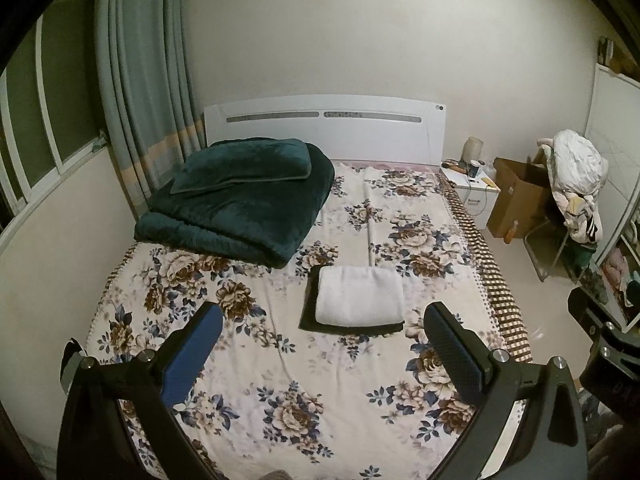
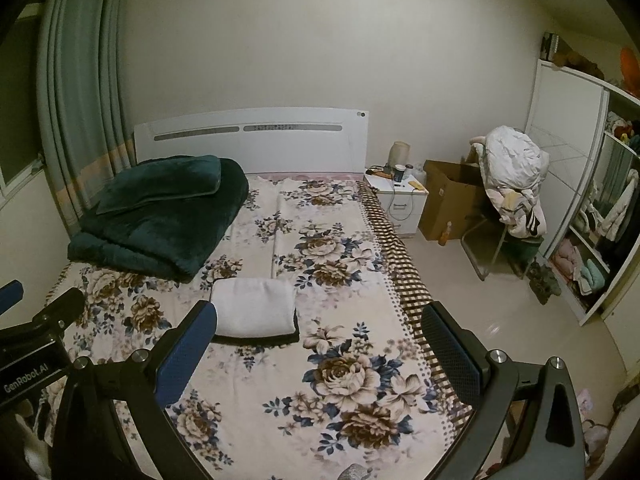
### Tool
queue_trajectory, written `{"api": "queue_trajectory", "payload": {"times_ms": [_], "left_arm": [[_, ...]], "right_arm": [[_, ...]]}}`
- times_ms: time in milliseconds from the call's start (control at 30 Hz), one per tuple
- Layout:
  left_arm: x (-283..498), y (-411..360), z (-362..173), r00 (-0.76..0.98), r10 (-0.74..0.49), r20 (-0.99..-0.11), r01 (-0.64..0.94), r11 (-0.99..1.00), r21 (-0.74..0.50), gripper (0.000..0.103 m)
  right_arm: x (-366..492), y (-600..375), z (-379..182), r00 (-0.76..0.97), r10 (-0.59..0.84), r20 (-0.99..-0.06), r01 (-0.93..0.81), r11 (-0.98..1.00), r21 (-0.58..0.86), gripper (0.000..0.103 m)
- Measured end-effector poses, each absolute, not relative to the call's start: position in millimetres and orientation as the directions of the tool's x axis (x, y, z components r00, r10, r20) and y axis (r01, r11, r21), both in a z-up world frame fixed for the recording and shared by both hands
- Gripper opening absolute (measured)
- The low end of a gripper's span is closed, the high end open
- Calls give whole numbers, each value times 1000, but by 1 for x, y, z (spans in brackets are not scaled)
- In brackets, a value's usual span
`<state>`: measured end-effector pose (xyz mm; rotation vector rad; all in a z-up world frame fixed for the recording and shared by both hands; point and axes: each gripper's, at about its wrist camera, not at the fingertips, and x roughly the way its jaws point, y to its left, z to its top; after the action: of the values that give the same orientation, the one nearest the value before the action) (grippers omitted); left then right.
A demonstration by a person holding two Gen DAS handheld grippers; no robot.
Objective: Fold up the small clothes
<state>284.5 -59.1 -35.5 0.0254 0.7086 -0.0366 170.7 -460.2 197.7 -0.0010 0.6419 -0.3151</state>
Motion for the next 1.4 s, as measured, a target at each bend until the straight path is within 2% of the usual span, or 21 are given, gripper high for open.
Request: {"api": "queue_trajectory", "payload": {"times_ms": [1400], "left_arm": [[275, -63, -26, 765, -10, -644, 20, 1000, 9, 103]], "right_arm": [[192, -459, 206, 773, -236, -589, 235, 969, -81, 103]]}}
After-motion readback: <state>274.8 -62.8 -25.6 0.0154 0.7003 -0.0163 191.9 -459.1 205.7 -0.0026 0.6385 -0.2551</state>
